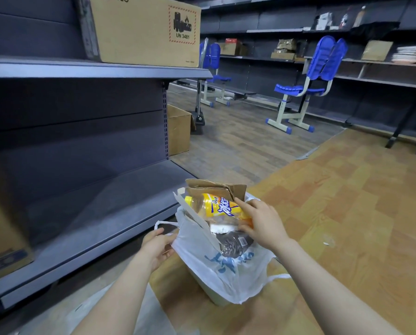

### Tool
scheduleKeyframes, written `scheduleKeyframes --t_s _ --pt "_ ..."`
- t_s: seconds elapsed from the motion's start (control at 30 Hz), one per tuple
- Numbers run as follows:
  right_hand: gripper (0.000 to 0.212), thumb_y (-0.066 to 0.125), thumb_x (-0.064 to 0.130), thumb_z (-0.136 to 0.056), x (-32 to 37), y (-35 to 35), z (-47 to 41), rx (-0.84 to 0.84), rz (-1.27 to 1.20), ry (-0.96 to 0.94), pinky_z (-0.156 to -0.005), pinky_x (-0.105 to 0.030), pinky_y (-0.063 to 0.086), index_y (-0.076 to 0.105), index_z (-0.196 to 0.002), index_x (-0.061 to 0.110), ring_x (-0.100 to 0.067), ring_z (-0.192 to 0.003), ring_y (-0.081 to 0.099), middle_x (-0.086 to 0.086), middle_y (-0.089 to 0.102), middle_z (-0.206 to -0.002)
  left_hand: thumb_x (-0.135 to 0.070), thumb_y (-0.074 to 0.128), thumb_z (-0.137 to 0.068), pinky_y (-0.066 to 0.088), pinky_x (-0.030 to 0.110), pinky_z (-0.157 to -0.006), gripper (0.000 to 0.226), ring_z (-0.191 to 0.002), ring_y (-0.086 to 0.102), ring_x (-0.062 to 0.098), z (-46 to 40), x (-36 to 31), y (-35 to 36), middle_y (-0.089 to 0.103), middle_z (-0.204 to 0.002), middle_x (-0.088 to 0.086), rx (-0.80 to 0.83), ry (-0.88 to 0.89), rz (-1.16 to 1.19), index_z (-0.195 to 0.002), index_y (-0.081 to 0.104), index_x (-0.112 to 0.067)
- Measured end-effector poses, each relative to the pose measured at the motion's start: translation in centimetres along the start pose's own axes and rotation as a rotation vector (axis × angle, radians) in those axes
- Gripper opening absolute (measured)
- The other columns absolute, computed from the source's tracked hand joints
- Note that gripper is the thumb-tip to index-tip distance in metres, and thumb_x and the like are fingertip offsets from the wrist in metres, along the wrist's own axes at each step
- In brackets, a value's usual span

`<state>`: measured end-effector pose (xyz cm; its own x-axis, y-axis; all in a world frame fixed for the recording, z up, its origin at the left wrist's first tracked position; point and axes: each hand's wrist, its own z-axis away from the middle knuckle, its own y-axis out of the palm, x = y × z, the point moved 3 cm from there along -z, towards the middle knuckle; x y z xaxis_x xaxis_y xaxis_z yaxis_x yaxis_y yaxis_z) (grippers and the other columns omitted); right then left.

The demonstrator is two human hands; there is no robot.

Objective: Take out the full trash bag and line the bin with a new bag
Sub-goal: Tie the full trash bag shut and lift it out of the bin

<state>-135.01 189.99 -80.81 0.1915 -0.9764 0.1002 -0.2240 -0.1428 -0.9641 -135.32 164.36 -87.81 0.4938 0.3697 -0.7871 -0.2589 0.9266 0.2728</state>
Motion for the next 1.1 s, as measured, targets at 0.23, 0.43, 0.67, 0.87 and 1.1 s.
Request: scheduleKeyframes --t_s 0.23,0.43,0.67,0.87,1.1 --pt "0.078 0.031 0.066 -0.081 -0.9 0.6 1.4 -0.086 0.078 0.042 -0.108 -0.054 0.029 0.029 -0.147 0.025 -0.024 -0.132 0.042 -0.008 0.045 -0.140 0.013 0.058 -0.083 0.044 0.028 -0.058 0.062 -0.073 0.056 0.018 0.7 -0.4 0.3 0.061 -0.095 0.011 -0.020 0.019 -0.058 -0.138 0.039 -0.008" --pt "0.089 0.007 0.071 -0.077 -6.5 2.3 5.6 -0.101 -0.047 0.341 -0.107 -0.046 0.034 0.021 -0.149 0.020 -0.023 -0.135 0.037 -0.005 0.038 -0.147 0.010 0.058 -0.082 0.048 0.032 -0.065 0.048 -0.080 0.055 0.027 0.4 -0.7 0.4 0.058 -0.094 0.011 -0.028 0.144 -0.263 -0.128 0.050 -0.003" --pt "0.091 0.006 0.077 -0.080 -9.0 5.3 9.5 0.258 0.092 0.357 -0.105 -0.033 0.036 0.010 -0.150 0.019 -0.016 -0.139 0.031 0.003 0.021 -0.154 -0.006 0.039 -0.084 0.050 0.035 -0.073 0.030 -0.094 0.061 0.030 0.9 -1.1 1.1 0.067 -0.102 0.004 -0.097 0.741 -1.260 -0.098 0.064 -0.014" --pt "0.083 0.054 0.025 -0.085 -9.2 7.3 8.7 0.396 0.249 0.326 -0.108 -0.037 0.033 0.001 -0.150 0.020 -0.018 -0.144 0.019 0.002 0.009 -0.156 0.000 0.041 -0.084 0.034 0.029 -0.075 0.043 -0.101 0.055 0.024 0.2 -0.9 0.4 0.060 -0.113 -0.003 -0.138 0.941 -1.710 -0.119 0.054 -0.021" --pt "0.075 0.051 0.021 -0.087 -10.0 9.7 9.2 0.594 0.451 0.245 -0.110 -0.044 0.026 0.010 -0.149 0.035 -0.023 -0.147 0.003 -0.004 -0.004 -0.158 0.009 0.070 -0.054 0.053 0.040 -0.076 0.031 -0.065 0.061 0.025 -0.7 -0.6 0.1 0.065 -0.072 0.003 -0.225 1.049 -1.920 -0.076 0.065 -0.012"
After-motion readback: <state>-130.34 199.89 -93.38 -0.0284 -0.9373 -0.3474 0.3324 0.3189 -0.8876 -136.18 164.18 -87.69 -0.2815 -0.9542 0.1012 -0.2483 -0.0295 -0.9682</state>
